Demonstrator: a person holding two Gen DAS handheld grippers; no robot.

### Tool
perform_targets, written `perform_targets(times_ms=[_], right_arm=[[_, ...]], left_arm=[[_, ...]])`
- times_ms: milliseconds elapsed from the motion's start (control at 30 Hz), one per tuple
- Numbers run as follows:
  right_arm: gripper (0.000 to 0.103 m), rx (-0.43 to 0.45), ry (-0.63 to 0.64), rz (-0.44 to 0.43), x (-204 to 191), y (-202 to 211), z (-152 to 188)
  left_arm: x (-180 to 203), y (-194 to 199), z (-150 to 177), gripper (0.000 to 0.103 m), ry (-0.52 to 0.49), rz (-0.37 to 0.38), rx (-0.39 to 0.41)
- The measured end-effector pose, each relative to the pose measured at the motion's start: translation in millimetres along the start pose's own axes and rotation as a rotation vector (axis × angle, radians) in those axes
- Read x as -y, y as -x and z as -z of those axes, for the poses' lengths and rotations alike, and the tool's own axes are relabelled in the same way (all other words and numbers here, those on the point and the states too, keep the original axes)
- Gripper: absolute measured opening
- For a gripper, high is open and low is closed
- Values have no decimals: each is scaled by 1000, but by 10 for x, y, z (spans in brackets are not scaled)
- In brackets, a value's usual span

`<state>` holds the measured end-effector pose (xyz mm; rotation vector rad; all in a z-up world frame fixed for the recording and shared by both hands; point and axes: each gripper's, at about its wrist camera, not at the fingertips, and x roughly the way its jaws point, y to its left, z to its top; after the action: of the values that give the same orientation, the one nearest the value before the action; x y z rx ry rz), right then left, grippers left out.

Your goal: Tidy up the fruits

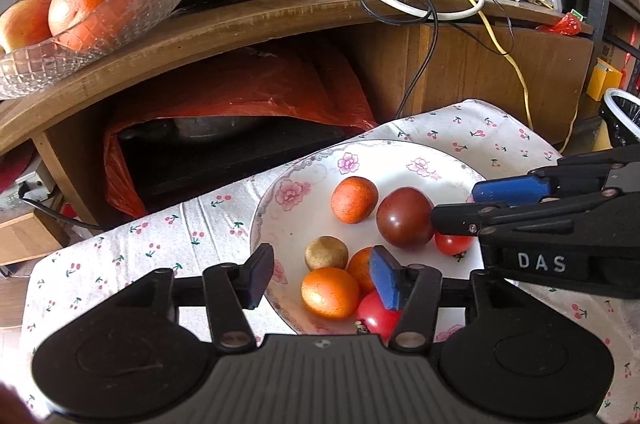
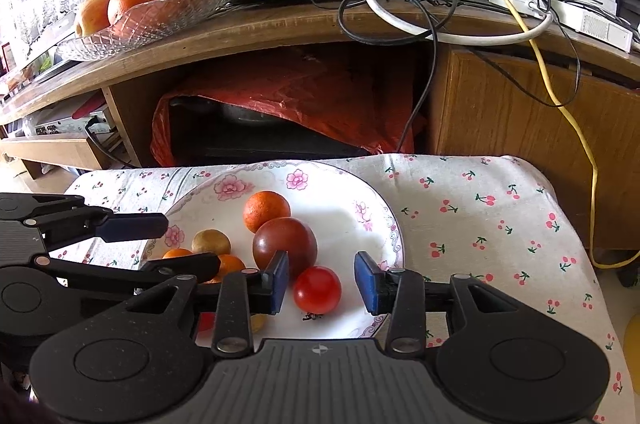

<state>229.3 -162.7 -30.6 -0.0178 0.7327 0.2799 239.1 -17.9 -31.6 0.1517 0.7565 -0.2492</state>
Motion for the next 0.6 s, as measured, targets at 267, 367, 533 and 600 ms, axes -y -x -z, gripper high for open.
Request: perform_targets(times_ms=[267,367,533,600], right_arm=[[38,-2,-10,11,7,19,0],[39,0,-10,15,11,35,3],[43,-4,-11,30,13,60,11],[43,-6,-10,35,14,70,14]], left_arm=[[-51,-2,8,78,32,-29,-10],[-48,11,9,81,31,-41,-4],[-28,61,9,89,13,-74,20],[-27,74,7,92,11,-78,25]])
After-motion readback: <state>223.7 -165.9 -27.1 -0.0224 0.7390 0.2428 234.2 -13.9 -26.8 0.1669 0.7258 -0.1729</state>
